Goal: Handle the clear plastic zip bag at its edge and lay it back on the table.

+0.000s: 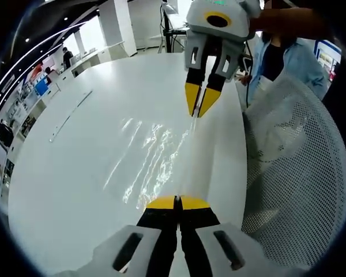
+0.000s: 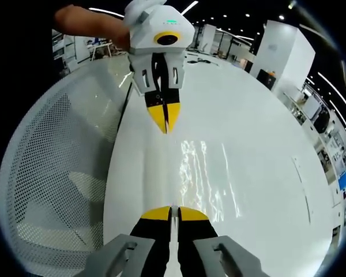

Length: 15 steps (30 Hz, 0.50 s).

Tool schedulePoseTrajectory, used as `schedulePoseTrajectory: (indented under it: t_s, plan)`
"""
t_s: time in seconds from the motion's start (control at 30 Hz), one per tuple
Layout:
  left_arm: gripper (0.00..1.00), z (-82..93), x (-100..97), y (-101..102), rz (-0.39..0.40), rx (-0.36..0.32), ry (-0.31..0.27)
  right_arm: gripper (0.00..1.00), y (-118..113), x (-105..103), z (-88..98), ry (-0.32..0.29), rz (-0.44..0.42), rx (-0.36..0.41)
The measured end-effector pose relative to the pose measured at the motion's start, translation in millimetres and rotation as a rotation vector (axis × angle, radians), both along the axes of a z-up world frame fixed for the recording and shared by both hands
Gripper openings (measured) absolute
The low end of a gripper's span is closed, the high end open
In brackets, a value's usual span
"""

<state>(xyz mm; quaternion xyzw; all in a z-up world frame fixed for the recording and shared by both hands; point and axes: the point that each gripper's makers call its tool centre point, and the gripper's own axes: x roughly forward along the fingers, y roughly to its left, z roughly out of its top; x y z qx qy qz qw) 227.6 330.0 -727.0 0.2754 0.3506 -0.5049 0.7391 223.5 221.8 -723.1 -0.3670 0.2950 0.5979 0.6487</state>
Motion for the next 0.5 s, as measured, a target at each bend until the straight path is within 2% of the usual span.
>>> schedulePoseTrajectory:
  t_s: [0.33, 0.43, 0.5]
  plan:
    - [0.0, 0.6, -2.0, -0.5, -0.001, 0.003, 0.002, 0.0, -1.2, -1.6, -0.5, 0.003, -0.006, -0.005]
    - [0.0, 1.2, -5.4, -1.4, -0.023, 0.01, -0.009, 0.0, -1.4, -1.7, -1.7, -0.004, 0.001, -0.016]
    - [0.0, 2.5, -5.5, -2.4, -0.049, 0.014, -0.037, 0.0, -1.5, -4.2, -3.6, -0.002, 0.01, -0.026]
